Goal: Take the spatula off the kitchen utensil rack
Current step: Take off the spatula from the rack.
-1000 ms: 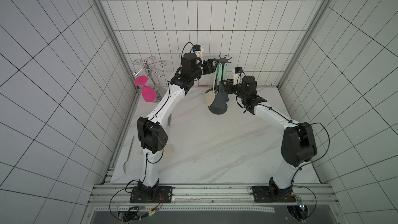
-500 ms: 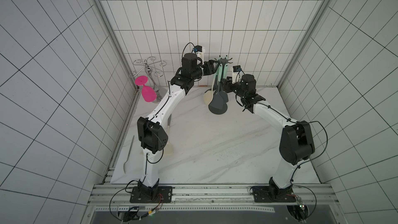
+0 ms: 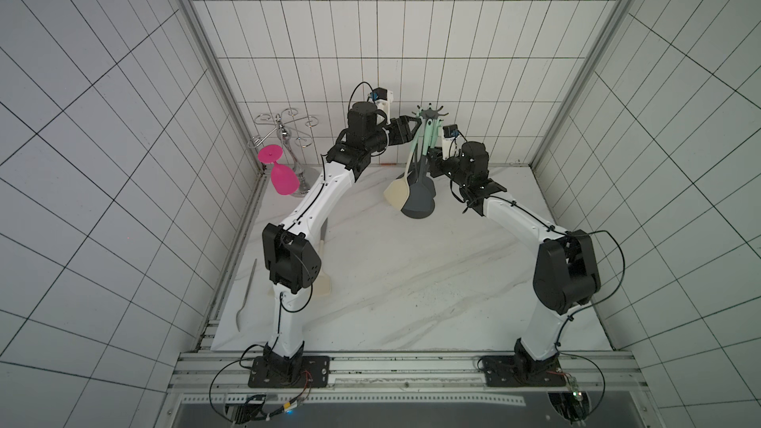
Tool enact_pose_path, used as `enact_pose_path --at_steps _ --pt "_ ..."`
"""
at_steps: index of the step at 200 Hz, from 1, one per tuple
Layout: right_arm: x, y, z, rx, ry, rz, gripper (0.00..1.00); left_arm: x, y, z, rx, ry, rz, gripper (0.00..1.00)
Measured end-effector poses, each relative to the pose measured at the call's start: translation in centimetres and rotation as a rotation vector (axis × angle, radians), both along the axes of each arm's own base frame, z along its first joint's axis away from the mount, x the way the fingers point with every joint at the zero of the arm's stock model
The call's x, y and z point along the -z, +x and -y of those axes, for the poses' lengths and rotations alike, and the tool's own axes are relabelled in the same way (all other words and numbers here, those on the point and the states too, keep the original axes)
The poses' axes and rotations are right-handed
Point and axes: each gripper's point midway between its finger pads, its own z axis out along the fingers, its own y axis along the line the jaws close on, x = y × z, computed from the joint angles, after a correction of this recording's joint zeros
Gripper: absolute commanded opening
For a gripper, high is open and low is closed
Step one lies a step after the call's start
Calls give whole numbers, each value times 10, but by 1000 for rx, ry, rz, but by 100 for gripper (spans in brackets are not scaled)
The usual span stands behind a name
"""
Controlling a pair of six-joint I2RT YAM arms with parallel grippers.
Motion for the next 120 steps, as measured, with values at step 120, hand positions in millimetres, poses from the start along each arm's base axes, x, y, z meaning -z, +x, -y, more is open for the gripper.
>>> enact_pose_path --at_steps 120 --pt "-33 -29 15 102 -53 135 0 6 4 -6 -9 6 -13 63"
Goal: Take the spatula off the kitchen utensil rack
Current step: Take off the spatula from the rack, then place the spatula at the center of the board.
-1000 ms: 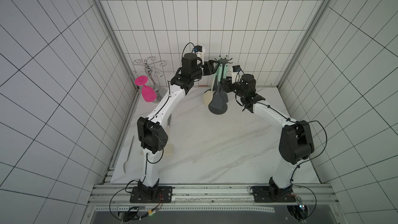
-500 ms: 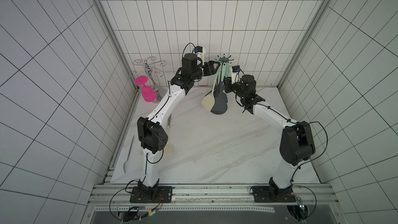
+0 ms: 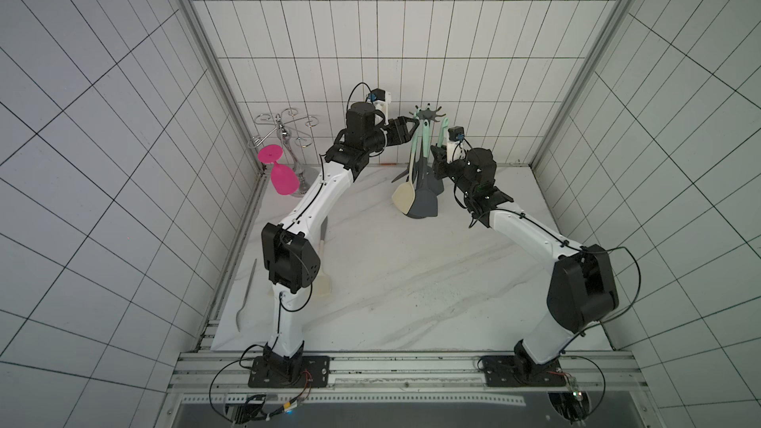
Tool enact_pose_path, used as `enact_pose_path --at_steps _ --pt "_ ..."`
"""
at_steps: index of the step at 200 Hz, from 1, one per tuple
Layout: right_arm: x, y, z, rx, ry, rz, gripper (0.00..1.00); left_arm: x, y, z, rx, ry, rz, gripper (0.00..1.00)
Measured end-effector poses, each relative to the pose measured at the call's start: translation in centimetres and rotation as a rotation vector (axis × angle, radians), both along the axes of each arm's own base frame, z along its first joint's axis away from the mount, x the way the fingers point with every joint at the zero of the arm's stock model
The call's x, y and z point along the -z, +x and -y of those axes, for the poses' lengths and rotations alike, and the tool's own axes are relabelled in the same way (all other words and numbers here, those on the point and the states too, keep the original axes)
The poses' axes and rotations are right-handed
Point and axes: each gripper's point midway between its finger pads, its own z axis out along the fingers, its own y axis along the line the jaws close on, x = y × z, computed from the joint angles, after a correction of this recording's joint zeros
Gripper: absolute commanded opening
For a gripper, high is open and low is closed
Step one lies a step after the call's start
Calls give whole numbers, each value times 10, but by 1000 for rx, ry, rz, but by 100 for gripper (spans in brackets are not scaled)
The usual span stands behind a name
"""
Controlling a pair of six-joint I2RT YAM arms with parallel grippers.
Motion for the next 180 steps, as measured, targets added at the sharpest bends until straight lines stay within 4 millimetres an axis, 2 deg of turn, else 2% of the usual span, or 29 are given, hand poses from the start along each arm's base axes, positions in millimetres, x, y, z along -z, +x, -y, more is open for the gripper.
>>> enact_pose_path --at_steps 29,61,125,150,180 --pt "-8 -3 3 20 -2 19 0 1 0 0 0 1 -2 63" --pt "-15 -6 14 81 -1 21 0 3 -1 -1 0 8 -3 64" --pt "-41 -41 63 262 -15 37 0 10 -9 -23 -23 34 -19 72" --pt "-32 -49 77 307 -47 5 0 8 -10 -31 -29 34 -16 74" --pt "2 -57 88 331 -106 -94 0 10 -18 -36 -23 52 -4 74"
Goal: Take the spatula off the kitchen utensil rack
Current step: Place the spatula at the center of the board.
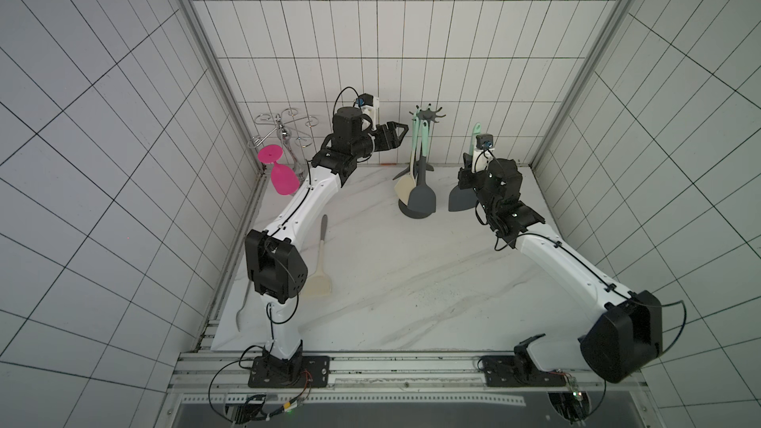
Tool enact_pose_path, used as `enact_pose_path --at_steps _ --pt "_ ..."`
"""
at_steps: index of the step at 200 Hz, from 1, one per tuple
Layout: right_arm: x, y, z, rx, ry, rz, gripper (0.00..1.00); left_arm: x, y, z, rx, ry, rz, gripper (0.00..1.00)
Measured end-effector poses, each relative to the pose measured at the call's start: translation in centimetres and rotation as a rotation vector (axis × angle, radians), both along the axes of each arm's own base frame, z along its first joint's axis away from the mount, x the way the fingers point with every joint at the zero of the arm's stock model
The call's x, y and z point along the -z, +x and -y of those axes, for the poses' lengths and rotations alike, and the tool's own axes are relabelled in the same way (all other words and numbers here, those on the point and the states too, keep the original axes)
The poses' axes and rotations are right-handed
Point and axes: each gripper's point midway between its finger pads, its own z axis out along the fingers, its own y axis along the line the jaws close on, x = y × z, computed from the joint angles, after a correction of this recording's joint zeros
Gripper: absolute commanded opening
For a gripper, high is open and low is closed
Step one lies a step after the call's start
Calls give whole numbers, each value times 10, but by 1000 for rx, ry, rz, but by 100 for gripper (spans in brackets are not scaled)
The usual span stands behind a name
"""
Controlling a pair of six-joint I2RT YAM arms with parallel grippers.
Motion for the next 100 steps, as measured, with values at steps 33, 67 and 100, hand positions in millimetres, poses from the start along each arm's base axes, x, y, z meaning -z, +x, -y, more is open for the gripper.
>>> enact_pose_path --at_steps 33,67,100 --pt "46 -23 8 -12 7 -151 0 12 -22 -6 19 48 6 74" --pt "62 -52 2 -72 136 -249 0 38 -69 -5 60 133 25 75" --pt "65 -68 -6 -71 291 -301 0 76 -158 27 184 229 112 80"
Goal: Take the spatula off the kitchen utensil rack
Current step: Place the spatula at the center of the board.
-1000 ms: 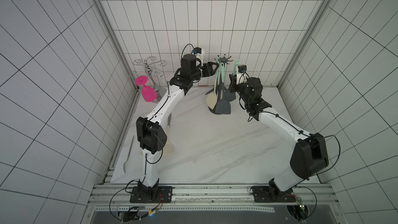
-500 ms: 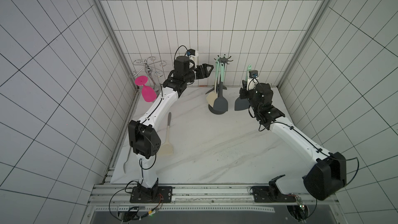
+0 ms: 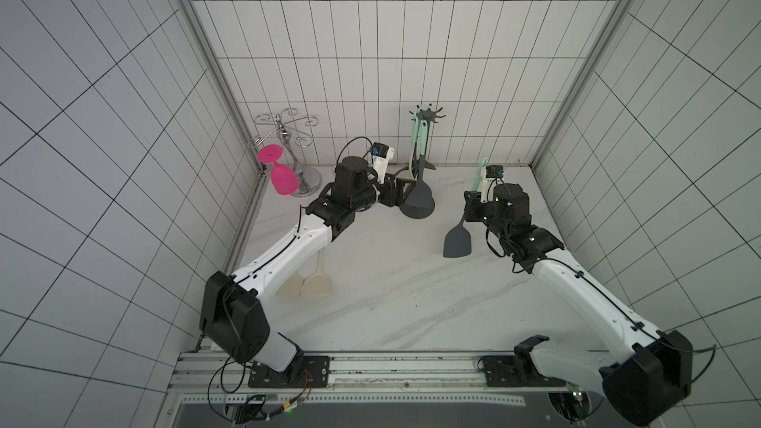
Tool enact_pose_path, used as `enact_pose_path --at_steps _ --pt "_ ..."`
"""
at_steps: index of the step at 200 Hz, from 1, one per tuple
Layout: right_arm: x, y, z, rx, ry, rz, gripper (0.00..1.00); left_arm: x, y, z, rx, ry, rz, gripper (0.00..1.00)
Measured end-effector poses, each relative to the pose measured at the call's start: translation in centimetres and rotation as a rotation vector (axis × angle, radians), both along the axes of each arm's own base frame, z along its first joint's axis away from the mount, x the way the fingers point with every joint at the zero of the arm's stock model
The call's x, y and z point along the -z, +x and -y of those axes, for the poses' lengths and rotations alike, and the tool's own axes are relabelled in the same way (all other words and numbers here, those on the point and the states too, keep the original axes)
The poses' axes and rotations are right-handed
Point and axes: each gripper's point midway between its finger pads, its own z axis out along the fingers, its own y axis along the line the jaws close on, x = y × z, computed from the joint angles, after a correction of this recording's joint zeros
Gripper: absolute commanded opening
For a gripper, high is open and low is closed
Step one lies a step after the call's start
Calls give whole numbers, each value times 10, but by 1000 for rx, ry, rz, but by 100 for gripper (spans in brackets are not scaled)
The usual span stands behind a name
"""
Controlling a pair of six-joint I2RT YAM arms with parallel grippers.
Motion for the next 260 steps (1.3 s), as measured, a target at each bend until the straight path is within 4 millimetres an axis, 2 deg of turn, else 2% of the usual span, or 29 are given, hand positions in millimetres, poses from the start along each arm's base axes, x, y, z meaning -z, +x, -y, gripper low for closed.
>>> enact_pose_path --at_steps 16,30,67,89,109,123,140,151,163,184,194,215,230,244,260 --pt "1 -4 -9 -5 53 -17 0 17 -41 18 83 13 27 81" --pt "3 -9 -20 -24 90 -39 0 30 -58 25 120 9 24 81" --pt "12 -24 -51 -93 164 -109 0 54 -67 41 145 -8 -17 81" --pt "16 -29 -58 -106 188 -135 0 72 -69 56 172 -18 -65 81" --pt "16 -30 -61 -104 208 -144 0 100 -66 65 183 -9 -133 80" --pt "16 -30 -61 -100 217 -147 0 121 -65 68 183 9 -182 69" --pt "16 -31 -60 -95 225 -152 0 135 -64 70 181 18 -227 36" --pt "16 -31 -60 -93 228 -154 1 138 -65 70 186 22 -239 17" --pt "16 -31 -60 -91 232 -155 9 138 -65 69 198 20 -247 0" --pt "14 -30 -60 -94 239 -150 41 132 -70 71 261 20 -261 0" --pt "13 -31 -62 -112 242 -152 50 130 -61 63 243 19 -289 0" --pt "8 -33 -67 -194 258 -162 55 129 -35 33 183 3 -334 0" --pt "-3 -32 -67 -254 284 -157 56 127 -24 12 167 -16 -363 0" --pt "-15 -33 -70 -309 302 -144 57 121 -23 2 190 -41 -382 0" --pt "-27 -37 -82 -393 330 -143 57 113 -34 3 253 -65 -395 0"
